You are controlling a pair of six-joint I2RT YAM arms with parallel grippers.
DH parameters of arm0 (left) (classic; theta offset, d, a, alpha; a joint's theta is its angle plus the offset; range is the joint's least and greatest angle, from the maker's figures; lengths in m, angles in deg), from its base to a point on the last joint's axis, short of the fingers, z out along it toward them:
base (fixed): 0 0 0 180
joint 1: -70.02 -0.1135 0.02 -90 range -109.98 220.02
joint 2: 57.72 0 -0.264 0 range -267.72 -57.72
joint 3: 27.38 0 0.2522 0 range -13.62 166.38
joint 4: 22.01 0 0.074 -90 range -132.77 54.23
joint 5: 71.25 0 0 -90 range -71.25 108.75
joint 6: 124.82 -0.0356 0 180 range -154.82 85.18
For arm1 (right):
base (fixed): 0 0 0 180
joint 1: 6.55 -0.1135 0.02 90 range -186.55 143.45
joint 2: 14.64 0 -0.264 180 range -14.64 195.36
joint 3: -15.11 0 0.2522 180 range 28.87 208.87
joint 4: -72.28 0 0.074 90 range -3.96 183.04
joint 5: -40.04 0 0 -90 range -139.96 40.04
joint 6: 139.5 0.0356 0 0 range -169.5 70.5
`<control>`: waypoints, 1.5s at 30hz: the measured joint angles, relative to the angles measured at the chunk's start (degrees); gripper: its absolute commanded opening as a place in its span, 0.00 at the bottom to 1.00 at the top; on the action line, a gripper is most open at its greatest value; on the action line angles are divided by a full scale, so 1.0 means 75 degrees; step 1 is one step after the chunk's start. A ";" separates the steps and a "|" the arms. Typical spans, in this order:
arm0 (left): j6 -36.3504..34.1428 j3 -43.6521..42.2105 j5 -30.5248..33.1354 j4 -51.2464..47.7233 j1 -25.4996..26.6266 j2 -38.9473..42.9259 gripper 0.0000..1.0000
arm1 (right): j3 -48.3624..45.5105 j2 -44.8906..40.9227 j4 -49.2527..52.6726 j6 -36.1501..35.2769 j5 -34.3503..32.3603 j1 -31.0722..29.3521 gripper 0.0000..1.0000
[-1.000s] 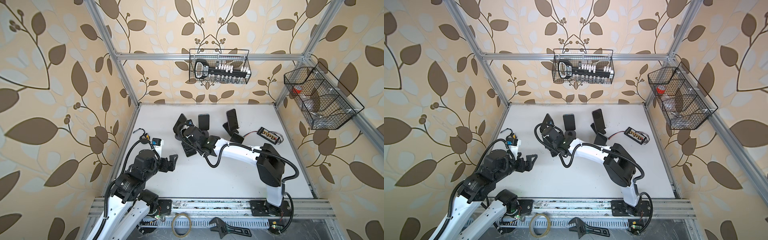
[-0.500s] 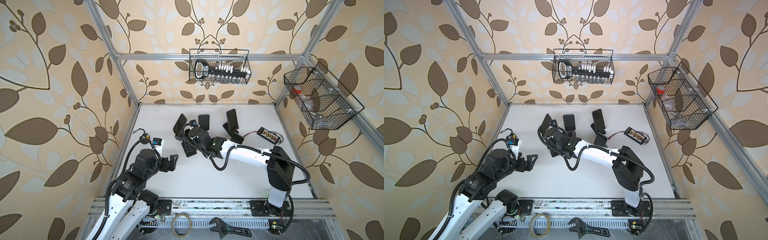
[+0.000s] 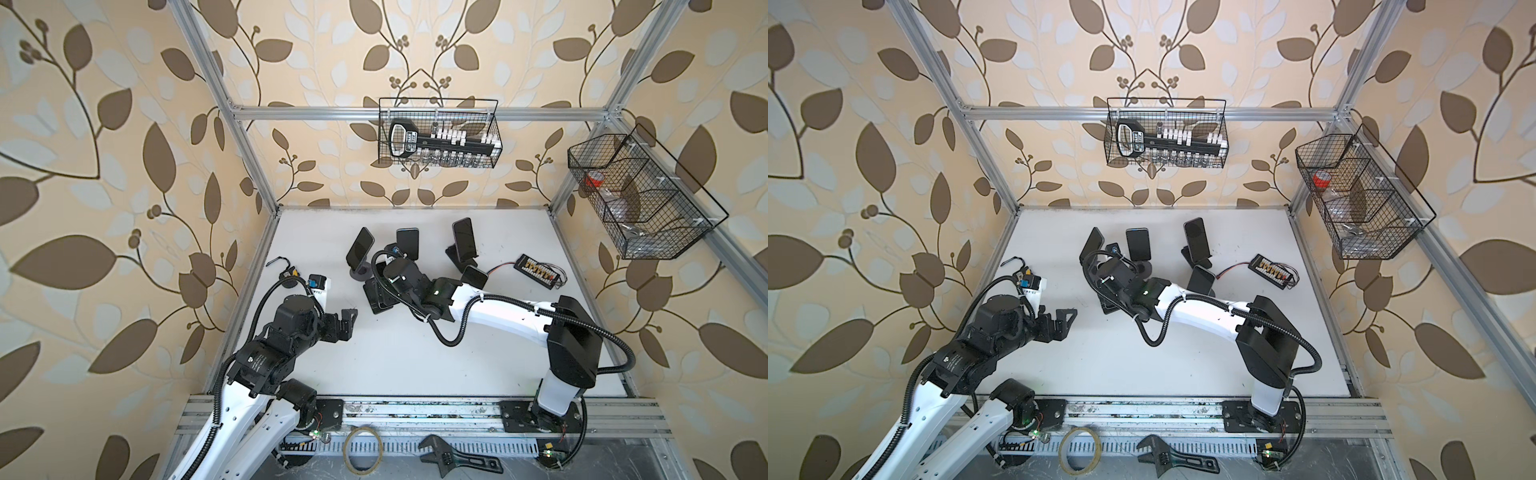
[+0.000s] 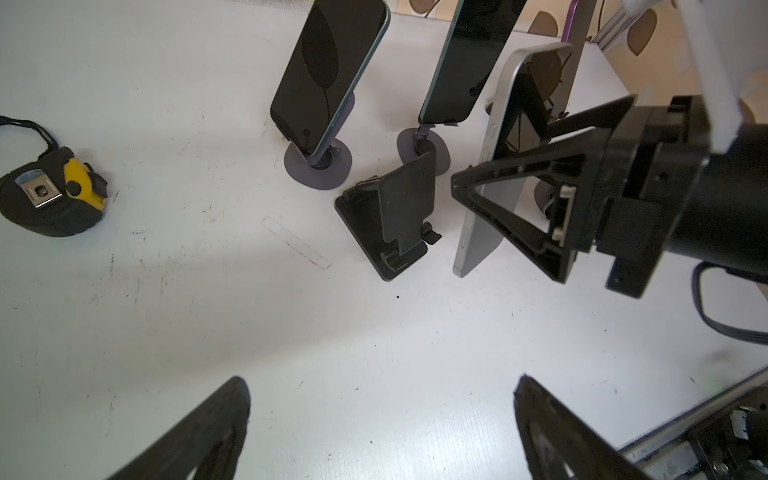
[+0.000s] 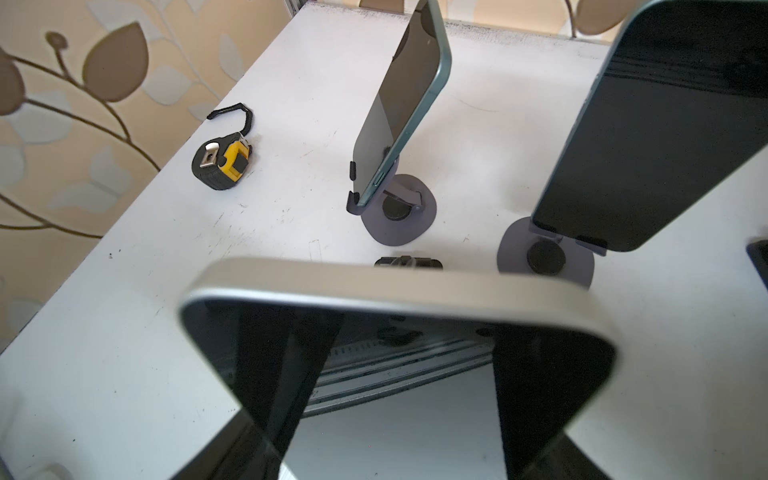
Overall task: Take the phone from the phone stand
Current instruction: 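Lift the silver phone up out of the black folding stand with the right gripper, then carry the silver phone toward the robot and lower it near the table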
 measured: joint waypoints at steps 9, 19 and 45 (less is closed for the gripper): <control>0.0000 0.0000 -0.0015 0.0041 0.0000 -0.0020 0.99 | -0.0516 -0.0571 0.0017 0.0189 0.0108 -0.0029 0.68; -0.0096 0.0000 -0.0140 0.0105 0.0044 -0.0195 0.99 | -0.1323 -0.1443 0.0280 0.0484 0.0111 -0.0032 0.67; -0.0804 0.0382 -0.0469 0.1244 0.0758 -0.1416 0.99 | -0.3459 -0.3692 0.2267 0.0402 0.1046 0.1107 0.60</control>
